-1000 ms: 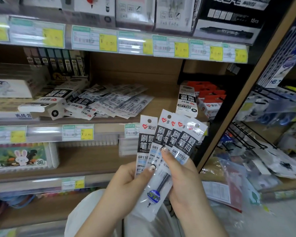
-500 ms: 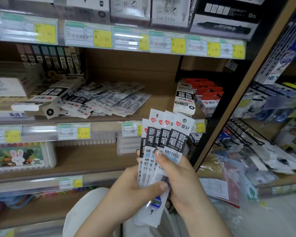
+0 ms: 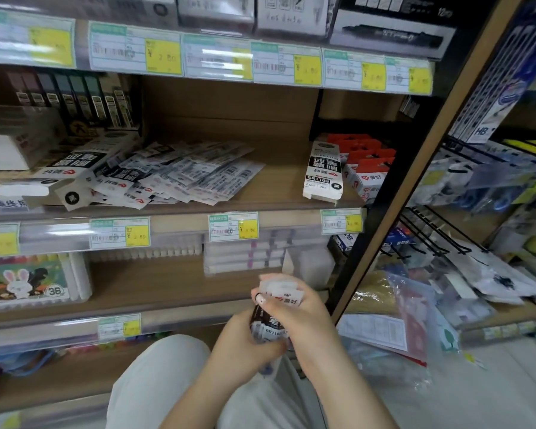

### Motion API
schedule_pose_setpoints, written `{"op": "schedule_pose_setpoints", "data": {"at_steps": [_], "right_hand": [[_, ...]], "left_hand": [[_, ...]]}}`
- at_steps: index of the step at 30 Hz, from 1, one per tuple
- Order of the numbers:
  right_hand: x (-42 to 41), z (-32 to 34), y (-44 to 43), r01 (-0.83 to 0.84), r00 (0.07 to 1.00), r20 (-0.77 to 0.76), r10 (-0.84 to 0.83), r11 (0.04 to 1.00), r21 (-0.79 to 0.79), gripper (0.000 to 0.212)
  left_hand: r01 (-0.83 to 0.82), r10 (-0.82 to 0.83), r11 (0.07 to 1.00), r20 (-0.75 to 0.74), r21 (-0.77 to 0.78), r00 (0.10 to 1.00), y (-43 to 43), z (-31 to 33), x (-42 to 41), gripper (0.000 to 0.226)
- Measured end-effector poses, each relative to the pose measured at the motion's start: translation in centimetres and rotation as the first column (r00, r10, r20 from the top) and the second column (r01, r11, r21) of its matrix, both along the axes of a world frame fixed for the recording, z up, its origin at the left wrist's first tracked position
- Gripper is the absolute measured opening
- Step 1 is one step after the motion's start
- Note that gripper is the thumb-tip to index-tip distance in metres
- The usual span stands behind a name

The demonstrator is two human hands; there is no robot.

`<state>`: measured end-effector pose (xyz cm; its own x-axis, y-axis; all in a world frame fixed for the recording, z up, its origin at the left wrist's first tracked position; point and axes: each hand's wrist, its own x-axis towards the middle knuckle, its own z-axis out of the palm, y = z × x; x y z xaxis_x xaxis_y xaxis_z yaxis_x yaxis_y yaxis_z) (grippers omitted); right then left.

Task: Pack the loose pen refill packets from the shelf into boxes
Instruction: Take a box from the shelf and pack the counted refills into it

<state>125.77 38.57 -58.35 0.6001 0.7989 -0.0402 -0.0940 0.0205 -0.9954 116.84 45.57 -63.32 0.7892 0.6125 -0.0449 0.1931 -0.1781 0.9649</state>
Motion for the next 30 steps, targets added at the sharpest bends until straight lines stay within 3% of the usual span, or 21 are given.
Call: {"op": "schedule_pose_setpoints", "data": {"at_steps": [6, 9, 12, 14, 15, 17, 19, 21, 24, 27, 30], "right_hand": [[-0.6, -0.4, 0.4, -0.006, 0.992, 0.129, 0.008, 1.000, -0.015, 0.040], [-1.1, -1.1, 0.6, 0.035, 0.988, 0.150, -0.029, 0.999, -0.039, 0.058], [-0.2, -0.5, 0.5, 0.231, 0.935, 0.280, -0.219, 0.973, -0.009, 0.042], [1.2, 0.9, -0.1, 0.364, 0.879, 0.297, -0.372, 0.928, 0.081, 0.036], [2.0, 1.9, -0.5, 0.413, 0.850, 0.297, -0.435, 0.900, 0.137, 0.035], [3.4, 3.8, -1.5, 0.487, 0.795, 0.278, -0.539, 0.841, 0.237, 0.033], [4.4, 5.1, -2.3, 0.521, 0.765, 0.258, -0.590, 0.802, 0.291, 0.033], [5.1, 5.5, -2.8, 0.532, 0.748, 0.265, -0.608, 0.788, 0.309, 0.040], [5.1, 5.4, -3.3, 0.532, 0.753, 0.265, -0.603, 0.794, 0.295, 0.044], [5.1, 4.9, -3.9, 0.527, 0.760, 0.261, -0.596, 0.799, 0.291, 0.040], [5.1, 4.7, -4.3, 0.527, 0.764, 0.253, -0.594, 0.800, 0.288, 0.036]], "left_hand": [[-0.054, 0.053, 0.995, 0.020, 0.088, 0.998, -0.5, -0.6, 0.3, 0.037], [-0.063, 0.061, 0.980, 0.017, 0.187, 0.998, -0.9, -0.8, 0.8, 0.036], [0.115, -0.101, 0.967, -0.070, 0.225, 0.992, -1.0, 1.7, 1.6, 0.031], [0.262, -0.247, 0.889, -0.089, 0.376, 0.965, -0.4, 4.7, 2.0, 0.035], [0.256, -0.251, 0.851, -0.073, 0.458, 0.965, 0.2, 6.4, 2.1, 0.040], [0.079, -0.138, 0.775, 0.046, 0.627, 0.989, 1.5, 9.8, 2.9, 0.040], [-0.136, 0.000, 0.622, 0.174, 0.771, 0.985, 3.2, 12.4, 4.8, 0.050], [-0.135, 0.104, 0.505, 0.096, 0.853, 0.990, 4.9, 13.9, 7.6, 0.076], [0.019, 0.183, 0.563, -0.148, 0.827, 0.972, 6.8, 13.6, 11.6, 0.096], [-0.066, 0.230, 0.600, -0.093, 0.797, 0.969, 7.4, 13.2, 13.6, 0.076], [-0.151, 0.300, 0.556, -0.028, 0.818, 0.954, 7.1, 13.5, 14.2, 0.055]]}}
